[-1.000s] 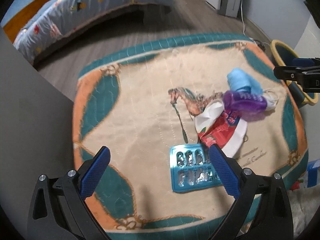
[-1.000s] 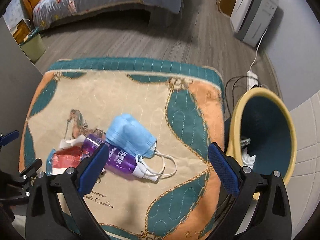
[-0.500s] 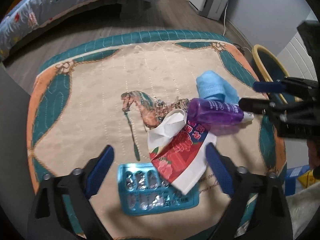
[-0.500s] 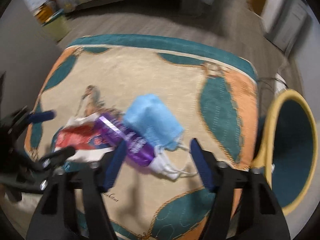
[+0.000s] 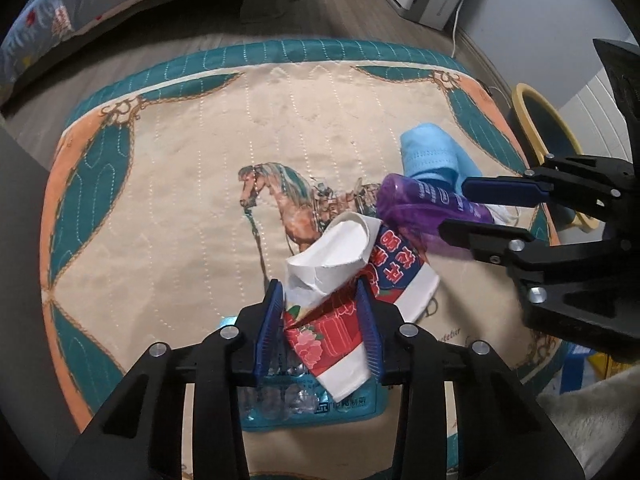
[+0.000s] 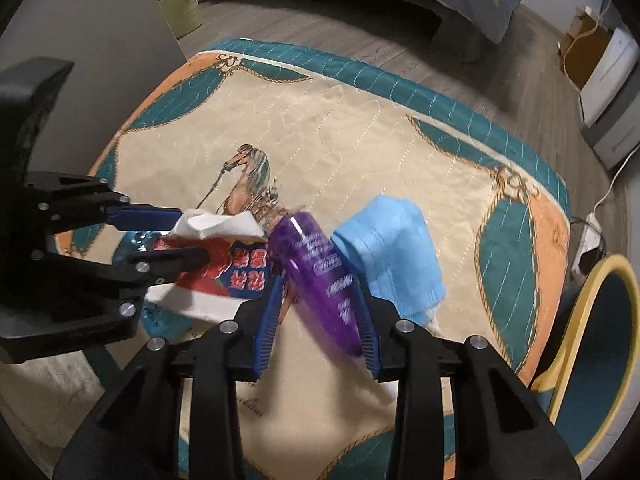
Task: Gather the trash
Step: 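Grasp the red-white snack wrapper with the left tool while the right tool grasps the purple spray bottle, then lift the wrapper and purple bottle up off the cushion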
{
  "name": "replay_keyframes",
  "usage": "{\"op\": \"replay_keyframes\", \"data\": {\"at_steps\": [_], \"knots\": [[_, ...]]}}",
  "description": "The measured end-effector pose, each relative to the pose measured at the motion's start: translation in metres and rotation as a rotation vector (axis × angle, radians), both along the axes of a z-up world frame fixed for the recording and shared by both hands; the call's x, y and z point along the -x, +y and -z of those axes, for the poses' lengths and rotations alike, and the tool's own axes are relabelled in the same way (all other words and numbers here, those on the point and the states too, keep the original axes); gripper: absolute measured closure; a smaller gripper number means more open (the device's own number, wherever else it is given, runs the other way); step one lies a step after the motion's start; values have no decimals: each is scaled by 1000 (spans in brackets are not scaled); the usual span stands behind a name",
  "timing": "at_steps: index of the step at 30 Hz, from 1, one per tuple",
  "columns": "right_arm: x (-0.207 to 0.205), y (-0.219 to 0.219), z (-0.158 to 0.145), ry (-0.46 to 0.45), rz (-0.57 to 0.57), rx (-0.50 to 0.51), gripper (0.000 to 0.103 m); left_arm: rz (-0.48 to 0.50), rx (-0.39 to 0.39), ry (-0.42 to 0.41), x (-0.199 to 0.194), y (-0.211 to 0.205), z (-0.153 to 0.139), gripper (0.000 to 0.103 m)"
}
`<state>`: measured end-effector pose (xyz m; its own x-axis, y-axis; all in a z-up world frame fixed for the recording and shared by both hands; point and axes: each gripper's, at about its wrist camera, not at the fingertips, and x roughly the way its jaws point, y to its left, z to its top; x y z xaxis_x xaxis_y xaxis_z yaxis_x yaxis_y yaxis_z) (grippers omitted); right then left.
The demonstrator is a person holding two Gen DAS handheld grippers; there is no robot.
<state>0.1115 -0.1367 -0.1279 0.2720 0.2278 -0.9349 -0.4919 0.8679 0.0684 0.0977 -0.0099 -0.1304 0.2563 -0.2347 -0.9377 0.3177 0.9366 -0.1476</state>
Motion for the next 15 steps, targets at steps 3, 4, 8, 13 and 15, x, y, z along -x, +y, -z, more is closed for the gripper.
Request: {"op": "replay_keyframes", "data": {"at_steps": [3, 4, 8, 13, 15], "knots": [[-4, 4, 10, 1, -9, 37, 67, 4, -4, 0, 0, 0, 1, 64], [-5, 4, 12, -3, -12, 47, 67, 5, -6, 0, 0, 0, 2, 64], [-7, -2, 11, 21, 6, 13, 68, 2, 14, 13, -2, 2, 5, 64], [-5, -3, 11, 64, 4, -22, 69, 16, 18, 7, -2, 2, 1, 70], [-4, -4, 5, 63, 11, -46, 70, 15, 36, 0, -1, 6, -5, 70]]}}
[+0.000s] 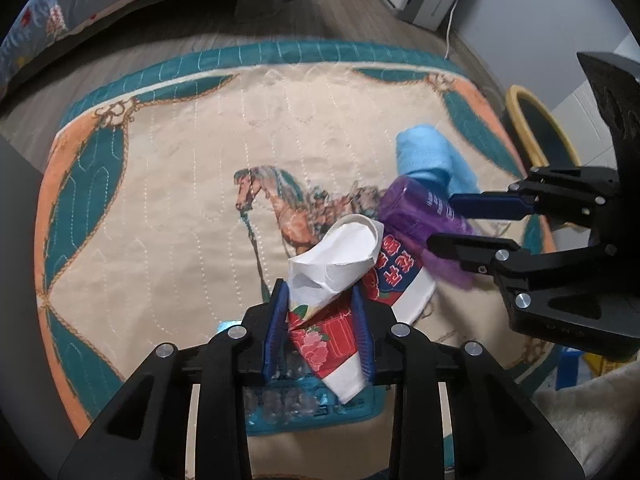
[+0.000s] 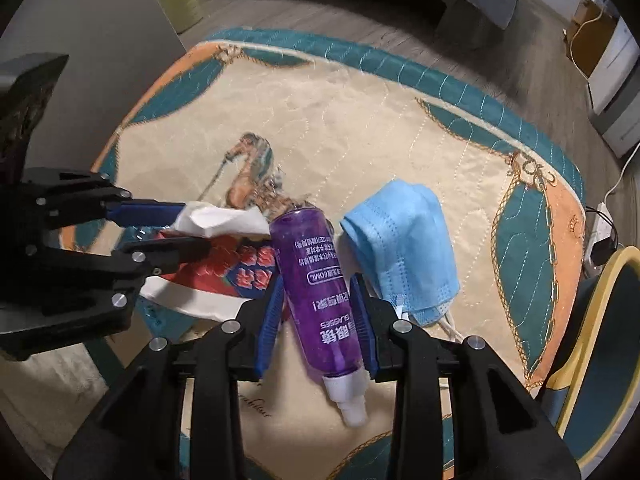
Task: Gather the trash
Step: 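Lift the wrapper and purple bottle up off the cushion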
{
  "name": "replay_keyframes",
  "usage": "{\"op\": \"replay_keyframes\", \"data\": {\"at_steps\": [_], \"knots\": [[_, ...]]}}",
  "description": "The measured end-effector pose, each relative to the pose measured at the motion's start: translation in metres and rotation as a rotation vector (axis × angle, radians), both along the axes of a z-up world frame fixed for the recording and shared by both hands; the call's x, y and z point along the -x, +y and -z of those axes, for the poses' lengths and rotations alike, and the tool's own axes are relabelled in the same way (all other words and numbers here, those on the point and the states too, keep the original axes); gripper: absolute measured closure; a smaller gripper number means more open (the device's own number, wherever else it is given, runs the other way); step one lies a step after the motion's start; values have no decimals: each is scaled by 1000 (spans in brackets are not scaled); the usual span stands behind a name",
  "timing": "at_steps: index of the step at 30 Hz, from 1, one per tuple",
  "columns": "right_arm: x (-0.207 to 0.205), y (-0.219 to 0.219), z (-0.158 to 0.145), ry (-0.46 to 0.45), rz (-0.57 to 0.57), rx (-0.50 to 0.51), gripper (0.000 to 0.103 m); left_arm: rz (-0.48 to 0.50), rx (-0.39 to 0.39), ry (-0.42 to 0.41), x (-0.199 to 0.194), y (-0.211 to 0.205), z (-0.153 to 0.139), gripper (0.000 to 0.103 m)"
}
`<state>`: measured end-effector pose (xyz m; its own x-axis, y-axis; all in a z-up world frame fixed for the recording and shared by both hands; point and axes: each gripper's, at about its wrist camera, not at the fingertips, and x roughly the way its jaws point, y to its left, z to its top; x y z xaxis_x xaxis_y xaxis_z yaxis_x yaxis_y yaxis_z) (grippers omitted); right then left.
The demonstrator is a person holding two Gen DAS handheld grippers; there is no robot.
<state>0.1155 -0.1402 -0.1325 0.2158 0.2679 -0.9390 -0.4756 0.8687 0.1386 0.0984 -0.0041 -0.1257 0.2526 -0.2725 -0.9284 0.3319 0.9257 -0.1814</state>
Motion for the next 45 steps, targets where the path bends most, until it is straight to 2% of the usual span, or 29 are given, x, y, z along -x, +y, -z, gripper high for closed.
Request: {"op": "replay_keyframes", "data": {"at_steps": [5, 9, 13, 22, 28, 34, 40, 45], "knots": [[3, -5, -17, -16, 29, -40, 70, 23, -33, -57, 3, -4, -14, 71], [5, -12, -33, -42, 64, -81, 71, 17, -19, -114, 3, -2, -32, 71], [7, -17, -52, -77, 95, -133, 72, 11, -37, -173, 4, -3, -48, 71], [13, -21, -90, -167, 131, -205, 74, -27, -27, -243, 10, 6, -75, 71], [20, -22, -109, -198, 141, -211, 74, -55, -21, -259, 10, 12, -82, 71], [28, -28, -128, -234, 183, -199, 74, -41, -44, -290, 13, 11, -89, 71], [41, -45, -152, -294, 272, -167, 74, -2, -59, -318, 25, 3, -95, 71], [47, -64, -154, -317, 340, -134, 74, 15, -59, -313, 35, -3, -96, 71]]}}
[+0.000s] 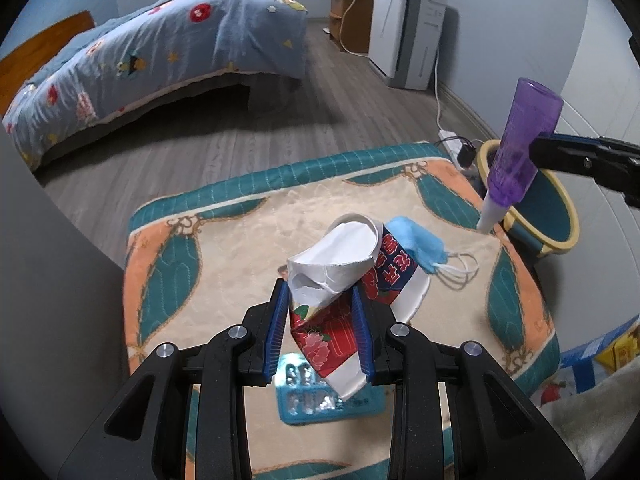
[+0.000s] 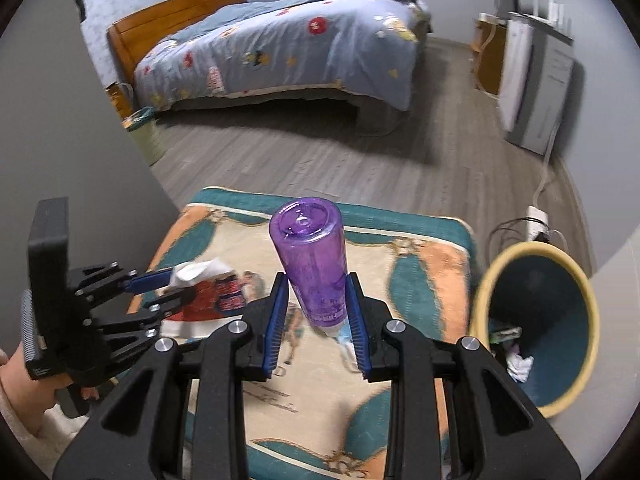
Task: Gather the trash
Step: 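Lift the wrapper and purple bottle up off the cushion, then carry the wrapper and purple bottle over the bin and open both tools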
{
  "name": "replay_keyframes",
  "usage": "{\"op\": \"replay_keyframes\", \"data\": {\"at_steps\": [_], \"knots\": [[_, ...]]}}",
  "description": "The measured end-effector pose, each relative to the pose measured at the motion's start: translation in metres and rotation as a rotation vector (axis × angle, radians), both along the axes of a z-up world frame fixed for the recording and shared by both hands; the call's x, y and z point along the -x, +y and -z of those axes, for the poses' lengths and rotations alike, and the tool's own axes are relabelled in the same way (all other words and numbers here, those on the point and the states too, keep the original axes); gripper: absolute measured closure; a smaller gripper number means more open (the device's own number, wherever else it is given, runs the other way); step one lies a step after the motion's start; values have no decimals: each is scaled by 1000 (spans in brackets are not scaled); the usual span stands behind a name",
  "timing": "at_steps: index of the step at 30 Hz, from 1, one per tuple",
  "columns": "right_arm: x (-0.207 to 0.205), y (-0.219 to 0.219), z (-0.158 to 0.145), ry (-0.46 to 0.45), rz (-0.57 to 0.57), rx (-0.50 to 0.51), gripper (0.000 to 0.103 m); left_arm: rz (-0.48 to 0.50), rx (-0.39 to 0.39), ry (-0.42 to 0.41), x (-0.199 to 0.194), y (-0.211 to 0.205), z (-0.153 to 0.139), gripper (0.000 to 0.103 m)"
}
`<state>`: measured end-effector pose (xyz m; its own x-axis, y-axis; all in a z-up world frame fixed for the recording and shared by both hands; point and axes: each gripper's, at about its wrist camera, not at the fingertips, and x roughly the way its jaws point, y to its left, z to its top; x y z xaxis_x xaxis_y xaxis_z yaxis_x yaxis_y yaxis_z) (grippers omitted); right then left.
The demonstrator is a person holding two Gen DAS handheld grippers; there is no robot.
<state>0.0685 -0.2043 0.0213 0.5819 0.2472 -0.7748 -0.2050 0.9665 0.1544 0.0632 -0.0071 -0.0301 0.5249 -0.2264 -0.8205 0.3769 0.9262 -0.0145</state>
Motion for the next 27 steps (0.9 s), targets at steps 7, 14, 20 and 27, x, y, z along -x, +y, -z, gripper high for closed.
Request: {"op": "replay_keyframes", "data": {"at_steps": [7, 14, 20, 27], "knots": [[-2, -36, -3, -33, 143, -24, 74, 12, 5, 62, 15, -22, 18, 71], [-1, -58, 0, -27, 185, 12, 74, 13, -13, 81, 33, -50, 22, 71], [3, -80, 1, -33, 246, 18, 74, 30, -21, 80, 42, -78, 12, 71], [2, -104, -3, -35, 291, -38, 74, 56, -14, 51, 33, -110, -12, 71]]}}
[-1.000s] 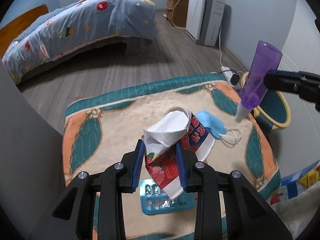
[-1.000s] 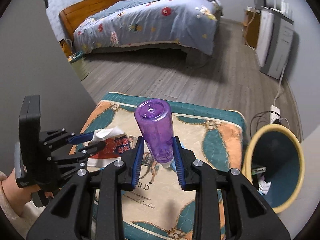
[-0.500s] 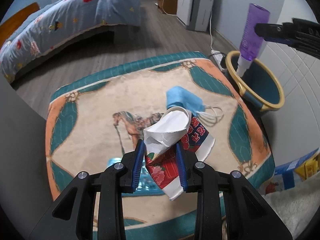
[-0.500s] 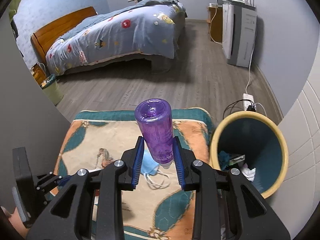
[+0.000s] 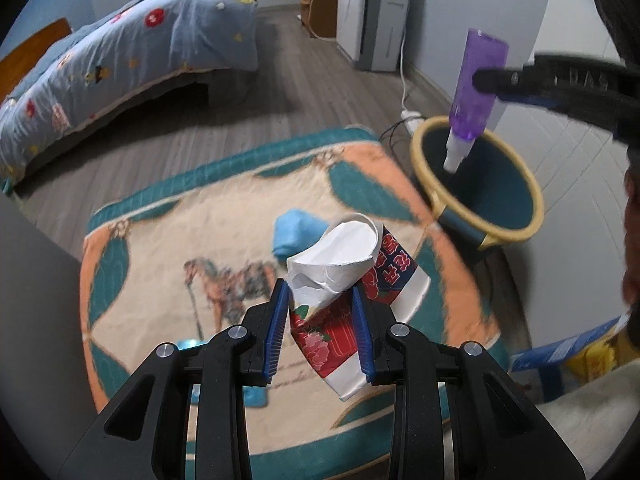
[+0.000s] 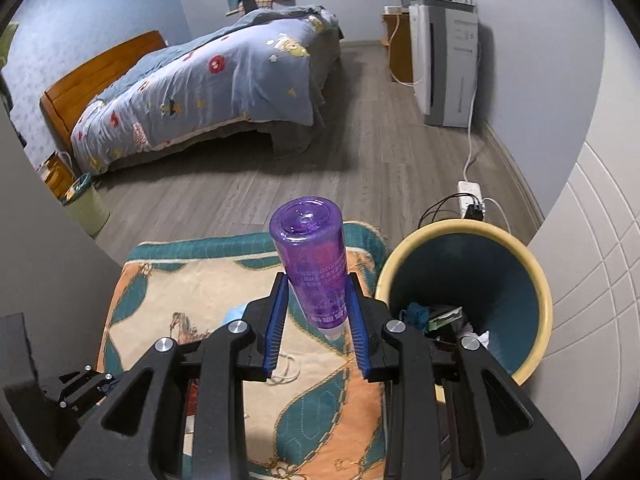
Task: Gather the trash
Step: 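Carry the wrapper and purple bottle over the bin and open both tools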
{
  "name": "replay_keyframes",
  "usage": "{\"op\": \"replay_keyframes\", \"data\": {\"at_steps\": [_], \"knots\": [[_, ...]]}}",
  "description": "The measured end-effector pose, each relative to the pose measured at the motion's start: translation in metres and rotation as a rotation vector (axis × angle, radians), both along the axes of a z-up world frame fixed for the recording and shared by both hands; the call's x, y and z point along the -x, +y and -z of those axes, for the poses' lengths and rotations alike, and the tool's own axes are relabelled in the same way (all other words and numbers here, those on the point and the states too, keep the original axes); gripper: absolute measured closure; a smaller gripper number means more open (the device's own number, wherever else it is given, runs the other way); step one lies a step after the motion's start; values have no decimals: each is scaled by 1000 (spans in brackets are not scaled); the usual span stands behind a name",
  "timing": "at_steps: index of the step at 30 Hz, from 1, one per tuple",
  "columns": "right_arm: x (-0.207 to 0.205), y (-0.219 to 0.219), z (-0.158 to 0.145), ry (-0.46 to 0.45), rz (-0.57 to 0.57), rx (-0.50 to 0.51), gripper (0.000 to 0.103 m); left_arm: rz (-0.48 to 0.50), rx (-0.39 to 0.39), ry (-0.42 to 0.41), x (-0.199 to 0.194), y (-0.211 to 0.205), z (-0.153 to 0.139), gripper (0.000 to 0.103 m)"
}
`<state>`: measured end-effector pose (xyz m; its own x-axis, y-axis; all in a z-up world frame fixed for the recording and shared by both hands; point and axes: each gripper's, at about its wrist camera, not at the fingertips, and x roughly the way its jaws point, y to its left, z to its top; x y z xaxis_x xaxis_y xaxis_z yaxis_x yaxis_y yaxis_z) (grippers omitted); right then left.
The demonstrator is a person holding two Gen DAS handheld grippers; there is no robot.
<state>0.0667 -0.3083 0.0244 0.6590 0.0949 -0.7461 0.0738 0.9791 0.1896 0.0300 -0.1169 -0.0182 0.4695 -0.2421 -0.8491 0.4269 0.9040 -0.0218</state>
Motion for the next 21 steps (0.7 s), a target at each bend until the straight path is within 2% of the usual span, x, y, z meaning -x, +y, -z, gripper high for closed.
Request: {"op": "replay_keyframes", "data": {"at_steps": [3, 8, 15, 21], "knots": [[-1, -13, -2, -8, 43, 20, 74, -3, 22, 4, -8, -14, -6, 71], [-1, -45, -3, -17, 117, -32, 74, 4, 59, 18, -26, -43, -11, 71], [-3, -87, 3, -15, 229, 34, 74, 56, 74, 22, -49, -93, -13, 71], [-4, -114, 21, 32, 351, 108, 74, 99, 77, 74, -65, -137, 2, 71]]}}
